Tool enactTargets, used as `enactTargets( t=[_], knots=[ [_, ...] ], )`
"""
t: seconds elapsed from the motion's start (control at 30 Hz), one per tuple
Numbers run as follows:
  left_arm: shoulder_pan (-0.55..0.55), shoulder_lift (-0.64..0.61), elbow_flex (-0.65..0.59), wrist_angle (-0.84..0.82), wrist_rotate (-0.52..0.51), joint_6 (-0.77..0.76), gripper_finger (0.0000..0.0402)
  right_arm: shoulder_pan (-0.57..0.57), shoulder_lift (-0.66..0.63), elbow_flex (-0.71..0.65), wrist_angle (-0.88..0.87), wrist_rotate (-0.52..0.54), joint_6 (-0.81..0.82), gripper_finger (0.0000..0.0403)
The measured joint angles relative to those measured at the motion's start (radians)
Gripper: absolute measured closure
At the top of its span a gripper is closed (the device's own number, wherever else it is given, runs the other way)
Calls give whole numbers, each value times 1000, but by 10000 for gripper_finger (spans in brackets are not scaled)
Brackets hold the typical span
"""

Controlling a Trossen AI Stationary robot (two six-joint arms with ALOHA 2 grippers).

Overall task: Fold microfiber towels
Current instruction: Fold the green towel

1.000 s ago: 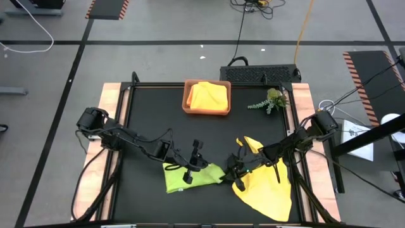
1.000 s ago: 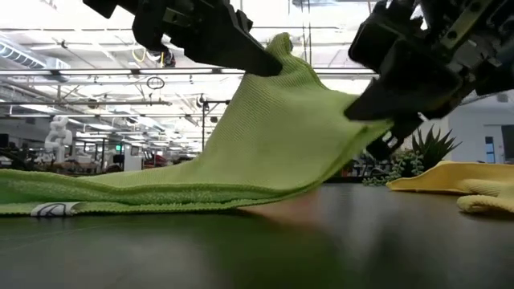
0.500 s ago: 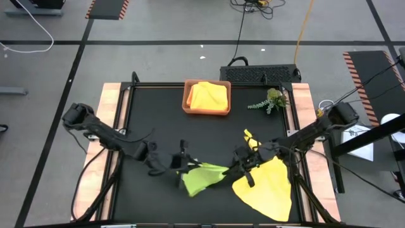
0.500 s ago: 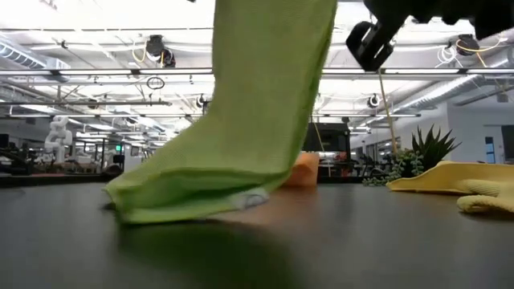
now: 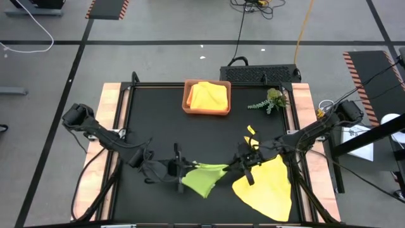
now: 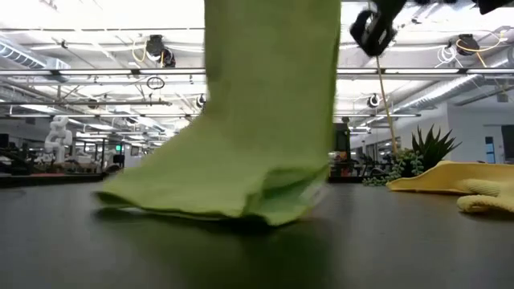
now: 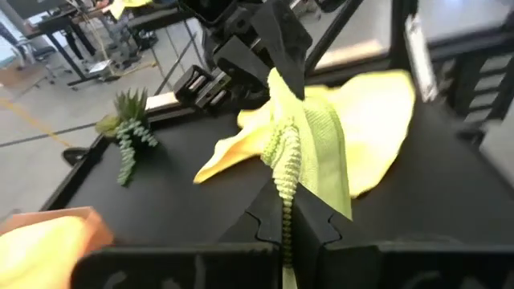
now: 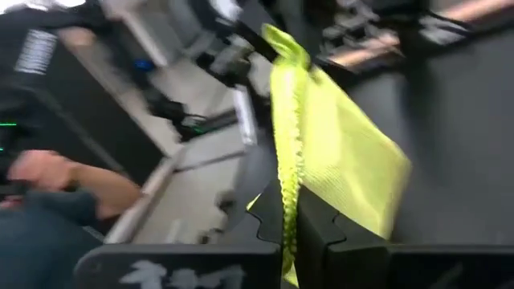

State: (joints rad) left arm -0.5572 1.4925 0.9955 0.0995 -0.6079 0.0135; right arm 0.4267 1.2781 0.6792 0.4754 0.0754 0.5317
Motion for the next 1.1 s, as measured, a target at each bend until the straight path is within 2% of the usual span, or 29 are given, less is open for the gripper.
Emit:
enactTargets(
  t=[0.23,0.37,0.5,0.67,0.83,0.97,1.1],
  knots=[
    [112,0,-30,-93,44,40,398,-8,0,0,-173,135,32,403],
    [232,0,-104,-28,167,63,393,-46,-1,-1,-266,193,32,403],
    [331,0,-189,106,245,116,398,-100,0,-1,-332,238,28,403],
    [428,0,-265,247,336,169,397,-177,0,-3,-331,235,-22,403],
    [477,-2,-327,299,359,168,396,-212,9,-3,-314,236,-48,403],
    [471,-2,-409,422,413,171,398,-193,61,-3,-267,220,-52,403],
    [422,-1,-488,562,429,209,399,-171,159,-3,-151,131,-53,403]
  ],
)
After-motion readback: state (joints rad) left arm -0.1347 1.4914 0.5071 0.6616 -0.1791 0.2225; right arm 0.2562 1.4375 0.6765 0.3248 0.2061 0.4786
